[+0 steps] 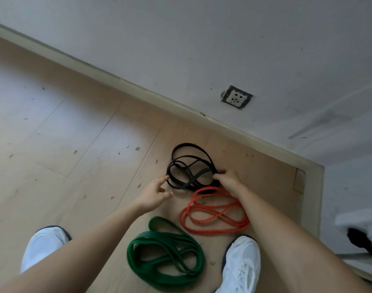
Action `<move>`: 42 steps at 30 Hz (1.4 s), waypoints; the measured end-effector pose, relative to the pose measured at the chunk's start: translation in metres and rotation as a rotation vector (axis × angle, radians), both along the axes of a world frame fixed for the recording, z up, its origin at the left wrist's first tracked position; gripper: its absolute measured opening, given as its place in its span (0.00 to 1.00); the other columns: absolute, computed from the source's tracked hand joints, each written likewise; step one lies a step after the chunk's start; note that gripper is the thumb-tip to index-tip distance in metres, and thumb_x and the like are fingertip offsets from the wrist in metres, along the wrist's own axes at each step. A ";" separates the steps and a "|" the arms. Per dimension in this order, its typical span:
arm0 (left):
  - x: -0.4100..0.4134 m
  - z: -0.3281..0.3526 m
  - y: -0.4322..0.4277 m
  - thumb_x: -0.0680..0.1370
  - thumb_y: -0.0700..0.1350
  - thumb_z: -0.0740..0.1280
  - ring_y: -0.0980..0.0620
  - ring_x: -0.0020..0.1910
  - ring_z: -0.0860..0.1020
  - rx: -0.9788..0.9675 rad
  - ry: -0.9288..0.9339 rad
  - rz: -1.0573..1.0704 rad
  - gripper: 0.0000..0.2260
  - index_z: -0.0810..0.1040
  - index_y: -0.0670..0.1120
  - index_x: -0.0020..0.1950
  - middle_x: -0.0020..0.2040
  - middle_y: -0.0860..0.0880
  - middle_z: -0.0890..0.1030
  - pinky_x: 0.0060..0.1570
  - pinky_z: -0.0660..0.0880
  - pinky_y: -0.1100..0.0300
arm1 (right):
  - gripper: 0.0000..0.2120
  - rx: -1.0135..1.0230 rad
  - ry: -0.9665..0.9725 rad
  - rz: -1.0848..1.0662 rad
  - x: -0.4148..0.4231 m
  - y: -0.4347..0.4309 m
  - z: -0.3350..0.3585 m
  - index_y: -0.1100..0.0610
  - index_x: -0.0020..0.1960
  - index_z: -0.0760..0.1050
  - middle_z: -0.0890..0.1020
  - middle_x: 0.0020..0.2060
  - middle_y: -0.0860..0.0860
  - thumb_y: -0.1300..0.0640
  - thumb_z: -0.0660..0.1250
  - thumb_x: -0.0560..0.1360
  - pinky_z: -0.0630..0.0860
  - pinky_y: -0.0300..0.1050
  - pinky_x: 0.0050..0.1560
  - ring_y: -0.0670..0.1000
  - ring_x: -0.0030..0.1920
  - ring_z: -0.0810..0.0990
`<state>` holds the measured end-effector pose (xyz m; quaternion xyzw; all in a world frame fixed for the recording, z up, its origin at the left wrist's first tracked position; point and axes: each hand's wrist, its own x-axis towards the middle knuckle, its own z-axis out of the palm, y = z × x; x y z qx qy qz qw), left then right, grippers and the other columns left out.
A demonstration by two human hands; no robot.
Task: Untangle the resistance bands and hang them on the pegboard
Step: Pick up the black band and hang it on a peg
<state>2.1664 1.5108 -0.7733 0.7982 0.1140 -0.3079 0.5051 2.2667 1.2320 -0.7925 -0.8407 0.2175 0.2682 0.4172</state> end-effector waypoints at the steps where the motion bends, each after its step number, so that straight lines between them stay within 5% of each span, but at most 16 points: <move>1: 0.000 0.004 0.004 0.80 0.47 0.70 0.48 0.68 0.74 -0.009 0.001 0.013 0.32 0.60 0.51 0.82 0.79 0.49 0.65 0.64 0.75 0.52 | 0.12 0.043 -0.022 -0.004 0.004 0.004 0.012 0.56 0.51 0.81 0.85 0.47 0.55 0.68 0.72 0.71 0.82 0.50 0.51 0.58 0.52 0.84; 5: 0.002 0.024 0.029 0.80 0.45 0.70 0.50 0.68 0.72 -0.009 -0.023 0.091 0.32 0.61 0.52 0.81 0.76 0.46 0.68 0.59 0.78 0.50 | 0.16 0.111 -0.116 0.142 0.028 0.027 0.071 0.53 0.47 0.71 0.81 0.46 0.56 0.69 0.73 0.71 0.81 0.55 0.50 0.58 0.49 0.81; 14: 0.030 0.139 0.067 0.75 0.49 0.74 0.51 0.66 0.75 0.082 -0.381 0.195 0.30 0.70 0.52 0.76 0.71 0.53 0.74 0.62 0.76 0.50 | 0.18 0.179 -0.392 0.498 0.035 0.108 0.213 0.60 0.54 0.72 0.84 0.47 0.57 0.65 0.77 0.70 0.75 0.31 0.39 0.51 0.45 0.82; 20: 0.047 0.223 0.047 0.70 0.55 0.78 0.54 0.68 0.73 0.038 -0.581 -0.022 0.38 0.68 0.50 0.77 0.71 0.52 0.73 0.68 0.72 0.54 | 0.16 0.164 -0.494 0.682 0.016 0.116 0.306 0.55 0.56 0.76 0.83 0.47 0.54 0.62 0.76 0.70 0.79 0.41 0.45 0.50 0.45 0.83; 22: 0.049 0.249 0.040 0.70 0.54 0.79 0.56 0.62 0.77 0.028 -0.617 -0.090 0.33 0.73 0.50 0.73 0.64 0.52 0.78 0.62 0.74 0.57 | 0.16 0.164 -0.513 0.737 0.007 0.114 0.333 0.54 0.56 0.77 0.83 0.47 0.54 0.61 0.77 0.70 0.80 0.42 0.47 0.51 0.46 0.84; 24: 0.049 0.272 0.036 0.71 0.52 0.78 0.55 0.45 0.79 0.014 -0.642 -0.127 0.19 0.80 0.49 0.58 0.47 0.51 0.82 0.48 0.75 0.54 | 0.16 0.157 -0.530 0.776 -0.003 0.112 0.357 0.52 0.55 0.77 0.84 0.46 0.53 0.59 0.77 0.70 0.80 0.41 0.46 0.50 0.46 0.84; 28: 0.046 0.318 0.037 0.70 0.50 0.77 0.51 0.35 0.74 -0.101 -0.633 -0.112 0.12 0.82 0.44 0.45 0.35 0.47 0.76 0.40 0.69 0.51 | 0.17 0.141 -0.583 0.760 -0.015 0.101 0.391 0.51 0.57 0.77 0.84 0.46 0.53 0.60 0.77 0.70 0.80 0.46 0.49 0.52 0.46 0.84; 31: 0.043 0.362 0.031 0.72 0.47 0.78 0.51 0.37 0.77 -0.144 -0.671 -0.129 0.09 0.84 0.45 0.47 0.37 0.47 0.79 0.41 0.73 0.54 | 0.18 0.160 -0.594 0.755 -0.025 0.093 0.416 0.55 0.59 0.78 0.84 0.47 0.53 0.63 0.76 0.72 0.79 0.43 0.48 0.51 0.47 0.83; 38: 0.045 0.455 0.014 0.76 0.45 0.76 0.52 0.39 0.79 -0.239 -0.843 -0.102 0.07 0.84 0.44 0.51 0.38 0.48 0.81 0.45 0.76 0.54 | 0.10 0.337 -0.702 0.549 -0.036 0.069 0.448 0.57 0.52 0.82 0.86 0.45 0.54 0.63 0.77 0.72 0.81 0.56 0.56 0.54 0.50 0.85; 42: 0.056 0.495 0.014 0.77 0.44 0.75 0.51 0.42 0.81 -0.224 -0.893 -0.070 0.06 0.85 0.46 0.52 0.42 0.46 0.82 0.53 0.80 0.47 | 0.13 0.554 -0.719 0.412 -0.037 0.053 0.483 0.63 0.58 0.78 0.84 0.44 0.57 0.66 0.74 0.75 0.81 0.48 0.56 0.57 0.48 0.85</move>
